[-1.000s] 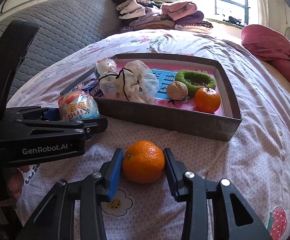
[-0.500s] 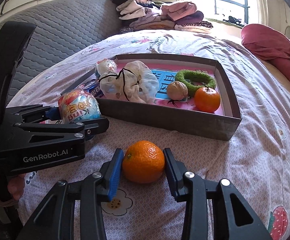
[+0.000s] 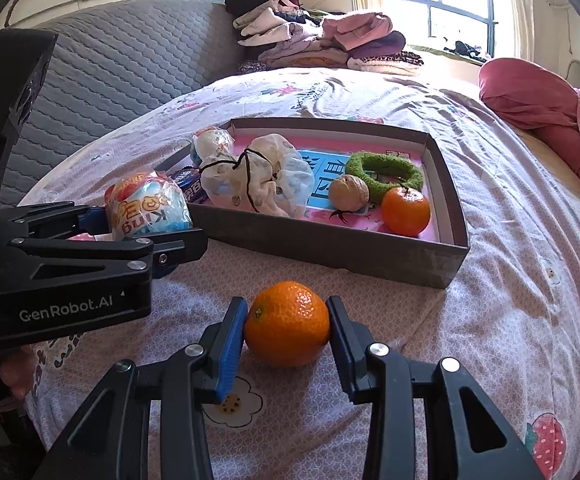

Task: Organize objects
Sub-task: 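Carry the egg packet with the left tool while the right tool carries the orange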

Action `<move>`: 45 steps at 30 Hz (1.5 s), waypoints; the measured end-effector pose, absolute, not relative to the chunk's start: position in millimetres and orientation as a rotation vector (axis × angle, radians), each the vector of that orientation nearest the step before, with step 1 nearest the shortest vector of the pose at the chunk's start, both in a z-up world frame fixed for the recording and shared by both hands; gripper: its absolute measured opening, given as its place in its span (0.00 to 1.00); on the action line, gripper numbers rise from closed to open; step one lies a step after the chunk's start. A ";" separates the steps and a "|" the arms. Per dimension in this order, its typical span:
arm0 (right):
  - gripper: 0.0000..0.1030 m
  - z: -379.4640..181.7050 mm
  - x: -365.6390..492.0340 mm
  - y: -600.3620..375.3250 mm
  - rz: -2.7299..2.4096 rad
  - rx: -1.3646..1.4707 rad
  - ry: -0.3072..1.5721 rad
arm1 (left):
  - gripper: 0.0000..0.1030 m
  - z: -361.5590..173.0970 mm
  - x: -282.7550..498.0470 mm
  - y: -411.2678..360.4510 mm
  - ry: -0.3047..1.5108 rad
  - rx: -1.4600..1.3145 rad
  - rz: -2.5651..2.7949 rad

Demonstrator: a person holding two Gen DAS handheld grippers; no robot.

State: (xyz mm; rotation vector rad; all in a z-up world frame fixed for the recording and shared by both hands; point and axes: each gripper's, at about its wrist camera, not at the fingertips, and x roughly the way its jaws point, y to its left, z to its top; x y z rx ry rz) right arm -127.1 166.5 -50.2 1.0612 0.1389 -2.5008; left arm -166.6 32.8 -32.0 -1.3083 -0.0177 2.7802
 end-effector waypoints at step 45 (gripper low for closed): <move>0.39 57.0 -167.7 185.7 -2.664 0.689 0.179 | 0.60 44.4 -182.0 -2.4 0.059 -1.007 2.893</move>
